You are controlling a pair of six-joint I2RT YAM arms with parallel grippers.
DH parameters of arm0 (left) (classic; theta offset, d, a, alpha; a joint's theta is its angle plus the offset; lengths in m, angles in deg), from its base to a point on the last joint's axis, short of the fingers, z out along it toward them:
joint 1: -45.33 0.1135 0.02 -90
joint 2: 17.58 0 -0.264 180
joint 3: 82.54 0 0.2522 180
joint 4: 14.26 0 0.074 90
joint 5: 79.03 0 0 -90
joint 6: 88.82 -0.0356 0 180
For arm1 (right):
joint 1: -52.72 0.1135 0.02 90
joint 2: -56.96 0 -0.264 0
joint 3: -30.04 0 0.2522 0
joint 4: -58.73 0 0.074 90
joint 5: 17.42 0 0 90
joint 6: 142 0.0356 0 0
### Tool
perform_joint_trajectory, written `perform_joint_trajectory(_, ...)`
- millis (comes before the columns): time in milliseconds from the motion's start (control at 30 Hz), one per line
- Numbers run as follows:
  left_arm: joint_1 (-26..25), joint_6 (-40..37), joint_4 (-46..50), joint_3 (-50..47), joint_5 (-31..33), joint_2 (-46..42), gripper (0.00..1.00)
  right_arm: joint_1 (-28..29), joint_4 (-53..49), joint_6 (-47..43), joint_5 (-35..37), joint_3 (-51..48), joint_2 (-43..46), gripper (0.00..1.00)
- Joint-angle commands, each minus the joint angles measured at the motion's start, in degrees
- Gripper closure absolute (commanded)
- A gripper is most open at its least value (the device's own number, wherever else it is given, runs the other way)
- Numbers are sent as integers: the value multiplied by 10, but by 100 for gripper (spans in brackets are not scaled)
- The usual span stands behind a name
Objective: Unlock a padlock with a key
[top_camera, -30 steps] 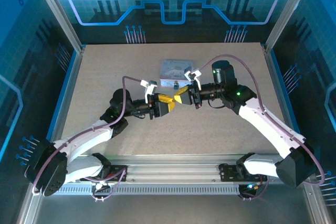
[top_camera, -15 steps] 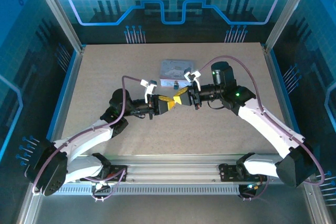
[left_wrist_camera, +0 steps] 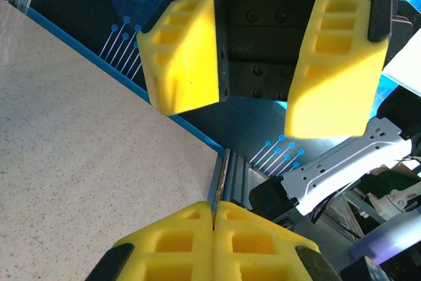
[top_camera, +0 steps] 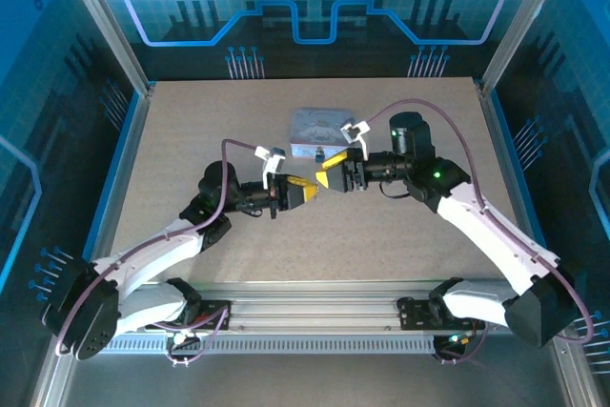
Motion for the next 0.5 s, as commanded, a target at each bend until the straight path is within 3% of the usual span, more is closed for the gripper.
perform_joint_trajectory(0,-3,-28,20,19,0,-15,100,2,7,43,-2,-2,16,47)
perform_joint_trajectory(167,-3,-19,18,29,-11,-10,100,30,8,41,16,-18,16,48)
perform_joint_trajectory(333,-3,-7,10,30,-17,-10,100,41,18,44,23,-25,9,58)
perform_joint_trajectory(400,-3,-4,9,31,-19,-12,100,45,17,42,29,-26,6,65)
perform_joint_trajectory(467,-3,-2,9,31,-22,-14,100,46,21,41,29,-28,3,79)
